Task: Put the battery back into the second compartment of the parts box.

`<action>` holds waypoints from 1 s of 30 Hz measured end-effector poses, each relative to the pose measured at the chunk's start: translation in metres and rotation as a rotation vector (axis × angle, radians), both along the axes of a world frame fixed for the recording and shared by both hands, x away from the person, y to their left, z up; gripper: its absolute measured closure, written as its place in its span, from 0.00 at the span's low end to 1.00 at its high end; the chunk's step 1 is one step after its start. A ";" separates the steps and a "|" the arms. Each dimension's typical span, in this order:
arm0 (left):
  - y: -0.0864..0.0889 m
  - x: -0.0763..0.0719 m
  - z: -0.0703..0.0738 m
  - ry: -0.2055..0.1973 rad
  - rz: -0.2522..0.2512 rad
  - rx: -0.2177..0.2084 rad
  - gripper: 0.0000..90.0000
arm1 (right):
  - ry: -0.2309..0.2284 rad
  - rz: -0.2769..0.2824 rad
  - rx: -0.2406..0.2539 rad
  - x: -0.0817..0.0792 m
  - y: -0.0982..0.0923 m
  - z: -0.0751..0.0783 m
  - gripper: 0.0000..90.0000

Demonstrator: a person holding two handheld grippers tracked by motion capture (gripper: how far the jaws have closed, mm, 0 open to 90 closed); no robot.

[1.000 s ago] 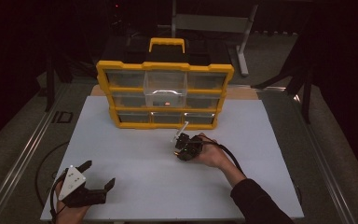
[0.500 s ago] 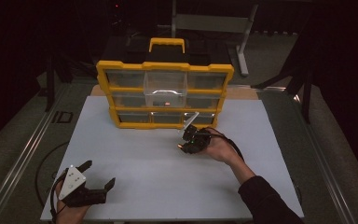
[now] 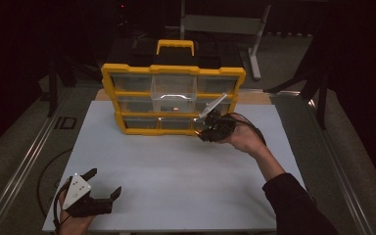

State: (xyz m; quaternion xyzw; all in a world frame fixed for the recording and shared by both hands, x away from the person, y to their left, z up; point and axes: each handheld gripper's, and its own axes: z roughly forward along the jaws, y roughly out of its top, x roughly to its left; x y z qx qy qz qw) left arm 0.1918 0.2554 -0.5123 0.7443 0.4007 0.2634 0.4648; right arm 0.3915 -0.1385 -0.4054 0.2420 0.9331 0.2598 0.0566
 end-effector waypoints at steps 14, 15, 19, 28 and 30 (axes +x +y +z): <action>0.000 0.000 0.000 -0.001 0.000 -0.002 0.00 | -0.066 -0.033 0.070 0.011 -0.017 0.071 0.85; 0.000 0.000 0.000 -0.001 0.000 -0.002 0.00 | -0.066 -0.033 0.070 0.011 -0.017 0.071 0.85; 0.000 0.000 0.000 0.001 0.001 0.000 0.00 | -0.076 -0.047 0.088 0.016 -0.020 0.088 0.85; 0.000 0.000 0.000 0.001 -0.001 0.002 0.00 | -0.108 -0.068 0.100 0.022 -0.014 0.123 0.85; 0.000 0.000 0.000 0.001 0.003 0.001 0.00 | -0.115 -0.075 0.115 0.023 -0.012 0.131 0.85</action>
